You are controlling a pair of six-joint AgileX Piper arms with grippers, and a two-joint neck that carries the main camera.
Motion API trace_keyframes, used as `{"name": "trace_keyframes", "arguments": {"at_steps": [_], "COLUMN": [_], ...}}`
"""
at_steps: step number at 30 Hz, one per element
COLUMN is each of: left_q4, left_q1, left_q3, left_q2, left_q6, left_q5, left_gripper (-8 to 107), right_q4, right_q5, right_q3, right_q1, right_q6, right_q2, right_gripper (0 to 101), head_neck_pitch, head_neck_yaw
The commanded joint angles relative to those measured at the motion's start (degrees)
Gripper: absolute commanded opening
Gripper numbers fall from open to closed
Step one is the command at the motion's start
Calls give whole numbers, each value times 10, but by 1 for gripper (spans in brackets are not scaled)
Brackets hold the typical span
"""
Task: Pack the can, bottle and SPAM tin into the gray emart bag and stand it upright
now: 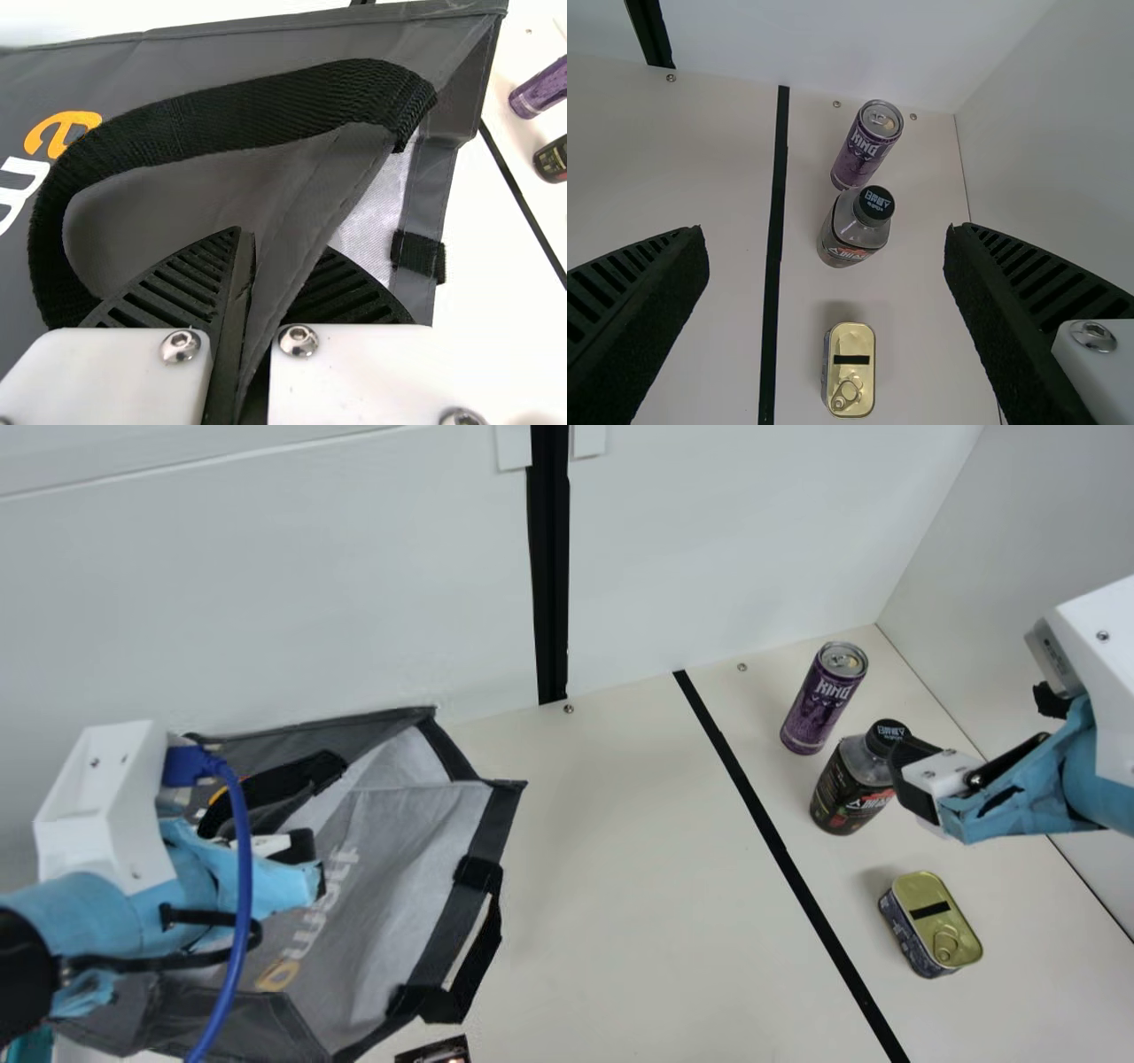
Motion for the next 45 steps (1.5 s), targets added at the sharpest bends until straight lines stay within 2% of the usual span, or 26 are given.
{"name": "trace_keyframes", "arguments": {"at_steps": [1,21,37,38,45], "left_q4": [2,36,35,35,35], "left_q1": [1,-11,-10,-10,-10], "left_q3": [-3,3,3,3,3], "left_q2": [4,39,38,38,38], "left_q6": [-1,-12,-12,-12,-12], "left_q5": [-2,-25,-26,-26,-26], "left_gripper": [-8,-8,-8,-8,-8], "right_q4": [0,0,0,-16,-47], "right_q5": [0,0,0,-4,-16], "right_q3": [0,0,0,3,-6], "right_q1": [0,0,0,20,53], "right_q6": [0,0,0,18,43], "right_q2": [0,0,0,-4,9], "right_gripper": [95,95,95,95,95], "head_neck_pitch": [-13,-13,-13,-13,-13], "head_neck_yaw": [-1,-1,-1,-1,-1]}}
